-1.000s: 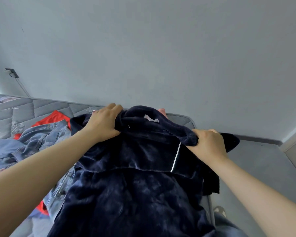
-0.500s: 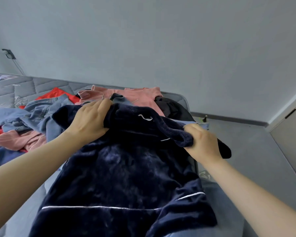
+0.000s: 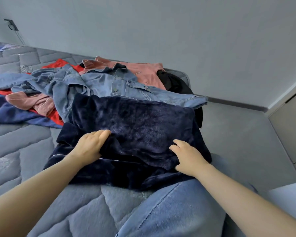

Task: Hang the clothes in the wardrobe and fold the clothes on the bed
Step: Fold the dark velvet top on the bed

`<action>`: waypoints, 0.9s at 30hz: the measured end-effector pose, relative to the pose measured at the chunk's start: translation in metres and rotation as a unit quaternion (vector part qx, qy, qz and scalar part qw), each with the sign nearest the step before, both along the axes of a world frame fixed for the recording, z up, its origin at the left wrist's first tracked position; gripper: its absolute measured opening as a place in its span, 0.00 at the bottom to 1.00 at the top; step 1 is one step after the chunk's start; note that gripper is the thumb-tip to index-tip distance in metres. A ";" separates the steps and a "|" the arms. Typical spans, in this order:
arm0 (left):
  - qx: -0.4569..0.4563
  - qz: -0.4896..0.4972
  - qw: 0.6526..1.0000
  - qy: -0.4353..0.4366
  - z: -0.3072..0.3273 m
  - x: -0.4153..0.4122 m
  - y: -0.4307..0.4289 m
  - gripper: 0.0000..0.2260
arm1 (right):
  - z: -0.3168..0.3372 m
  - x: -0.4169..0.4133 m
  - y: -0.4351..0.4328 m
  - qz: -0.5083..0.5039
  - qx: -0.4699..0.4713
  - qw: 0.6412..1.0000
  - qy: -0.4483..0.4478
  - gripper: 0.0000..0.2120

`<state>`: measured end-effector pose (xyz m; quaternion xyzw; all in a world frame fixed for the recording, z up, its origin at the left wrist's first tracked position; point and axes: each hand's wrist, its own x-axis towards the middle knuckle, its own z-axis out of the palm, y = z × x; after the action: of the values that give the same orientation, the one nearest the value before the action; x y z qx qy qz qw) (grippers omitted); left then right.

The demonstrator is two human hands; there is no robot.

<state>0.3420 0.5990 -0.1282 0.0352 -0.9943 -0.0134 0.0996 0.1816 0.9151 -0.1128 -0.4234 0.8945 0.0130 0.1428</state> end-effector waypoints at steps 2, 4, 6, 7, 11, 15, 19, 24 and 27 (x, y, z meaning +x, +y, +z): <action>-0.002 0.031 0.997 -0.069 0.000 -0.005 0.001 0.29 | 0.000 0.000 -0.003 0.005 0.022 1.000 0.007 0.27; -0.017 0.034 0.990 -0.139 0.003 -0.007 0.002 0.32 | 0.001 0.000 -0.004 0.012 0.028 0.999 0.009 0.25; -0.036 0.011 0.983 -0.179 0.010 -0.004 0.001 0.30 | 0.003 0.001 -0.003 0.028 -0.009 1.000 0.011 0.21; -0.047 -0.008 0.982 -0.183 0.014 0.000 -0.001 0.28 | 0.006 0.001 -0.001 0.043 -0.036 0.998 0.013 0.19; -0.014 -0.090 0.991 -0.094 0.017 0.026 -0.002 0.22 | 0.015 0.001 0.011 0.075 -0.135 0.988 0.015 0.18; 0.079 -0.056 0.960 -0.265 0.014 0.039 0.004 0.35 | 0.016 0.007 0.015 0.100 -0.019 0.993 -0.066 0.25; 0.278 0.115 0.942 -0.147 0.025 0.018 -0.003 0.27 | 0.012 0.009 0.003 0.058 -0.083 0.994 -0.028 0.25; 0.209 0.216 0.953 0.043 0.022 -0.007 -0.024 0.12 | 0.018 0.007 -0.025 0.001 -0.076 0.993 -0.089 0.09; 0.237 0.289 0.922 0.099 0.022 -0.024 -0.039 0.21 | 0.029 0.000 -0.052 -0.017 -0.131 0.987 -0.087 0.07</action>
<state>0.3181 0.5597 -0.1063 0.3420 -0.8938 -0.2224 0.1861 0.1817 0.8630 -0.0840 -0.4224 0.8799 -0.1439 0.1634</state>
